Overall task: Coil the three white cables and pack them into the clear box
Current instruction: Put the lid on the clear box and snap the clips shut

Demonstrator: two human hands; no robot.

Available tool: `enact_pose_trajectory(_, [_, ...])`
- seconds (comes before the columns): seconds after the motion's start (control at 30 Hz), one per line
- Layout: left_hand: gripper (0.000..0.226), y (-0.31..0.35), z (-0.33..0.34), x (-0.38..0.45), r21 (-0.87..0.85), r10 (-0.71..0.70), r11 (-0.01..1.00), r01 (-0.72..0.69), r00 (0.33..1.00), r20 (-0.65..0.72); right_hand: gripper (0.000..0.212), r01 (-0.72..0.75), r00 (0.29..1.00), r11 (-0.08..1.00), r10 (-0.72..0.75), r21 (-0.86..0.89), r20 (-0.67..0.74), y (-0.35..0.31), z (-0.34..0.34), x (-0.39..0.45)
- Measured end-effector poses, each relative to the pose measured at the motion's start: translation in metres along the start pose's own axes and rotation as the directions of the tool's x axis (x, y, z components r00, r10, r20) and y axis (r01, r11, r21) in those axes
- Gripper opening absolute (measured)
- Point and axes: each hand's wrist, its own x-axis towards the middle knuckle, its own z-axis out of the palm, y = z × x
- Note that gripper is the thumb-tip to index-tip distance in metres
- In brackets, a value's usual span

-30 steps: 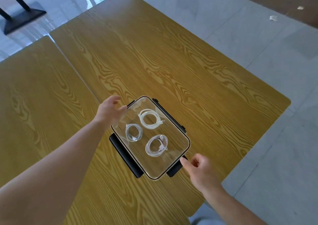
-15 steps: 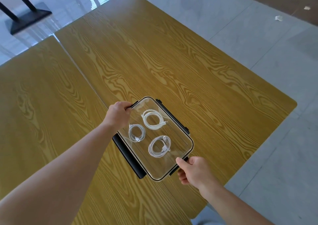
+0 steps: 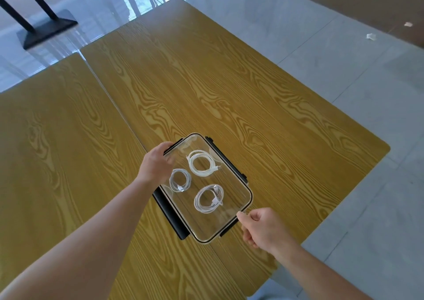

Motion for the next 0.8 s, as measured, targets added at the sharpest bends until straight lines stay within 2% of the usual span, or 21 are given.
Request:
enact_pose_trajectory(0.1, [0.055,-0.007,0.005,-0.024,-0.026,-0.009,1.0,0.008,0.999,-0.031,0.037,0.16,0.986,0.979,-0.165,-0.129,-0.031,-0.011,-0.013,-0.002])
enact_pose_trajectory(0.2, [0.058,-0.013,0.005,-0.05,-0.154,-0.091,0.985,0.073,0.989,-0.114,0.023,0.332,0.94,0.911,-0.34,-0.247,0.011,-0.03,-0.011,-0.003])
enact_pose_trajectory(0.37, [0.057,-0.029,0.01,-0.083,-0.32,-0.195,0.939,0.126,0.962,-0.193,0.044,0.551,0.822,0.751,-0.563,-0.364,0.083,-0.058,-0.002,0.005])
enact_pose_trajectory(0.43, [0.056,-0.034,0.014,-0.096,-0.375,-0.235,0.915,0.148,0.952,-0.196,0.041,0.582,0.792,0.697,-0.603,-0.419,0.095,-0.066,0.0,0.01])
enact_pose_trajectory(0.63, [0.057,-0.033,0.034,-0.122,-0.461,-0.281,0.87,0.175,0.944,-0.171,0.05,0.523,0.829,0.684,-0.548,-0.508,0.116,-0.07,-0.018,0.023])
enact_pose_trajectory(0.8, [0.06,-0.03,0.05,-0.132,-0.482,-0.324,0.85,0.213,0.932,-0.161,0.052,0.46,0.854,0.688,-0.515,-0.562,0.069,-0.069,-0.039,0.038])
